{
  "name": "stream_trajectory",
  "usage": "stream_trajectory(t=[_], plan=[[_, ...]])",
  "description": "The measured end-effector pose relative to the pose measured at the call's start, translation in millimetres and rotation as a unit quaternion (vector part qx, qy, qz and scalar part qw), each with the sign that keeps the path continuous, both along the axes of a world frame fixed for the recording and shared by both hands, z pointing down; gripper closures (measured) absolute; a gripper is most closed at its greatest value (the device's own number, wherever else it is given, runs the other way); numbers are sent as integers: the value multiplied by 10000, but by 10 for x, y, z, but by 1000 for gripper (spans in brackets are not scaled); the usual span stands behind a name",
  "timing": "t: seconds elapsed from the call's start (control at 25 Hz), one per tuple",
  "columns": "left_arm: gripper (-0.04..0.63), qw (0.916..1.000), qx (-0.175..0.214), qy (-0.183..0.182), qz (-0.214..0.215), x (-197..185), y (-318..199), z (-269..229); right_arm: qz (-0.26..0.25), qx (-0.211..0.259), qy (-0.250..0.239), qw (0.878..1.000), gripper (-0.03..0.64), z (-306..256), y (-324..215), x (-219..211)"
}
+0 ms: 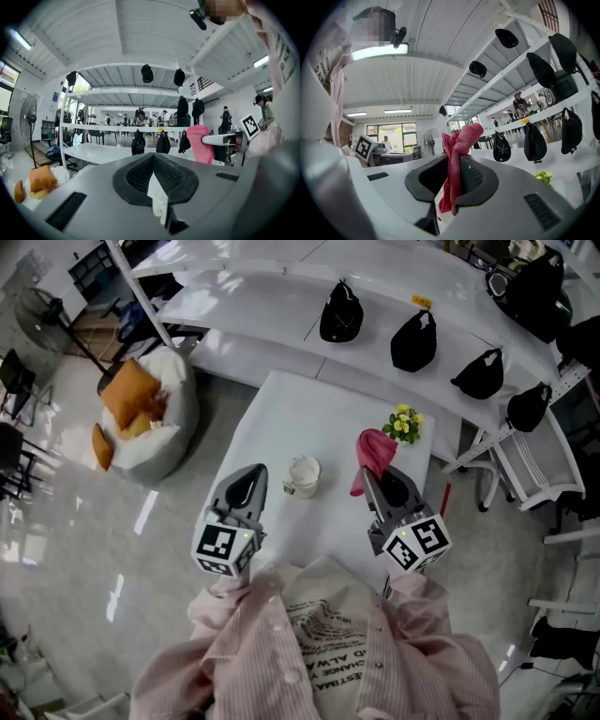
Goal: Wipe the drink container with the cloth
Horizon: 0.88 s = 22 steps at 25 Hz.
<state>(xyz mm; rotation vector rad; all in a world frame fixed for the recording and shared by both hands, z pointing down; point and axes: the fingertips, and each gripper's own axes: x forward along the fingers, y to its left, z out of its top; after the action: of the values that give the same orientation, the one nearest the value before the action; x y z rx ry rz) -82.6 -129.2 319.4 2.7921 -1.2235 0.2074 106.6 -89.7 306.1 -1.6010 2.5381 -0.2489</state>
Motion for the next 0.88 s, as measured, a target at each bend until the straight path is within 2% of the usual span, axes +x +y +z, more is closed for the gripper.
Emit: stream_trajectory(t=[0.24, 0.88], plan=[[594, 9998, -86, 30, -180, -85, -9, 8, 111, 72, -21, 9999, 572, -3, 13, 52], [593, 9997, -69, -91, -234, -112, 39, 67, 170, -72, 9, 9998, 572, 109, 34, 81]])
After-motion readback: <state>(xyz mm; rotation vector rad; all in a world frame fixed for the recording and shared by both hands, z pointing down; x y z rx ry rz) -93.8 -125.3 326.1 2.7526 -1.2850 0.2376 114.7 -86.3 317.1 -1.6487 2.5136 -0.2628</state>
